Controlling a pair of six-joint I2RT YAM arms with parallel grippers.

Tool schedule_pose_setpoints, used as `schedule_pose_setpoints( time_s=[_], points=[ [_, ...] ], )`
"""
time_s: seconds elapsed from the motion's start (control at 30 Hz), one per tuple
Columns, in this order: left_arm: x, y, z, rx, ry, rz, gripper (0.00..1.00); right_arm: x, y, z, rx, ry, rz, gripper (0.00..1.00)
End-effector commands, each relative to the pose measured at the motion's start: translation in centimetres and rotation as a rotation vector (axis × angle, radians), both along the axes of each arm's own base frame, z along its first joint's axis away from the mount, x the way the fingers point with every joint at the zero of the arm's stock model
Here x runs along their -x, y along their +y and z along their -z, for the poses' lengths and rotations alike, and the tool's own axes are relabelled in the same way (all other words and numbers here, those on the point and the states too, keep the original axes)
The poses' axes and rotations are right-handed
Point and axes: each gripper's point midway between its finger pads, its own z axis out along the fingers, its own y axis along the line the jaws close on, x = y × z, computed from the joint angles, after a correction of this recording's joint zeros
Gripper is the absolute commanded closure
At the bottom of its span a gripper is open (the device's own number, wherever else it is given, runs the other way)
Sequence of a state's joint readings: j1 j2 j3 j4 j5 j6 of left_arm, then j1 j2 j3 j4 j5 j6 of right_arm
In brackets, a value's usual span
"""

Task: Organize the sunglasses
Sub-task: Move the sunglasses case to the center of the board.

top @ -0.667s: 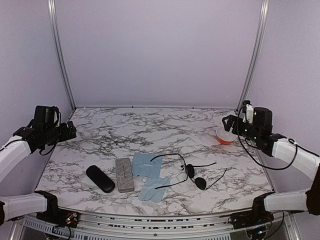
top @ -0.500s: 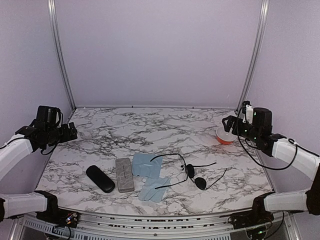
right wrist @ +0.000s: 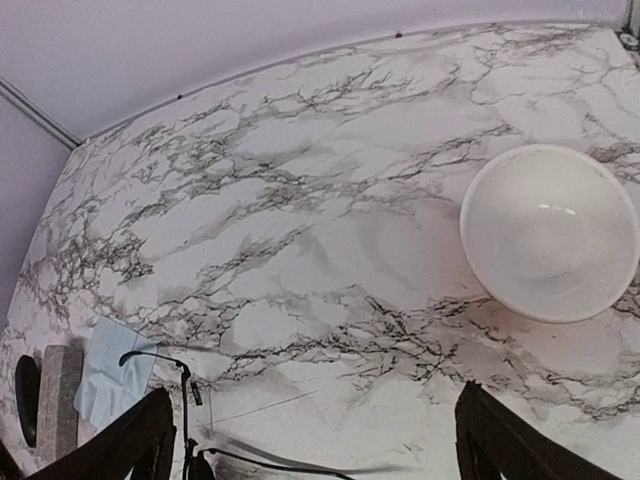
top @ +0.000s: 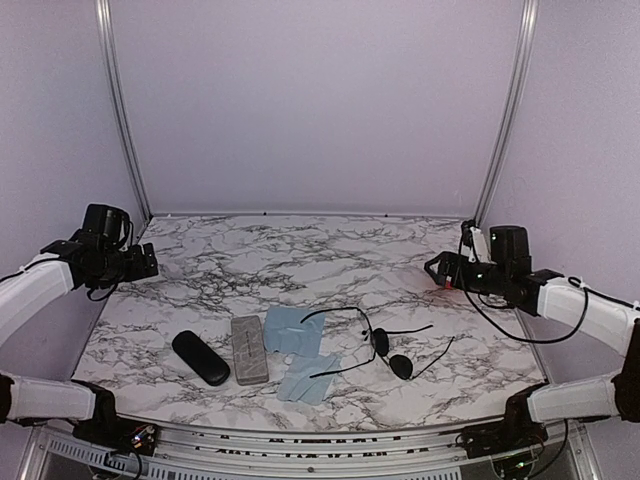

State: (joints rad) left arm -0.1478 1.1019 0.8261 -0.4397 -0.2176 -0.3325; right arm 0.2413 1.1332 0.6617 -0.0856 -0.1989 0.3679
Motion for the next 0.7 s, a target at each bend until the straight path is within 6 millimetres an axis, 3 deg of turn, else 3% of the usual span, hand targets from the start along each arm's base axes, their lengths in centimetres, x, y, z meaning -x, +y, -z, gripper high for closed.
schedule_pose_setpoints(
  time_s=[0.0, 0.17, 0.37, 0.67],
  points=[
    [-1.3, -1.5, -2.3, 0.073, -0.033, 0.044, 0.01, 3.6, 3.3, 2.2, -0.065, 0.115, -0.165, 0.05],
    [-2.5, -3.4, -2.8, 0.108, -0.017, 0.151, 0.09, 6.8, 7.1, 3.3, -0.005, 0.170, -0.289, 0.06],
    [-1.0, -4.4, -2.0, 0.138, -0.005, 0.213, 0.10, 8.7, 11.1, 3.7, -0.006, 0.191, -0.394, 0.06],
    [-0.1, -5.8, -0.8, 0.141, 0.023, 0.260, 0.10, 7.8, 17.4, 5.4, 0.184, 0.236, -0.500, 0.09]
  ],
)
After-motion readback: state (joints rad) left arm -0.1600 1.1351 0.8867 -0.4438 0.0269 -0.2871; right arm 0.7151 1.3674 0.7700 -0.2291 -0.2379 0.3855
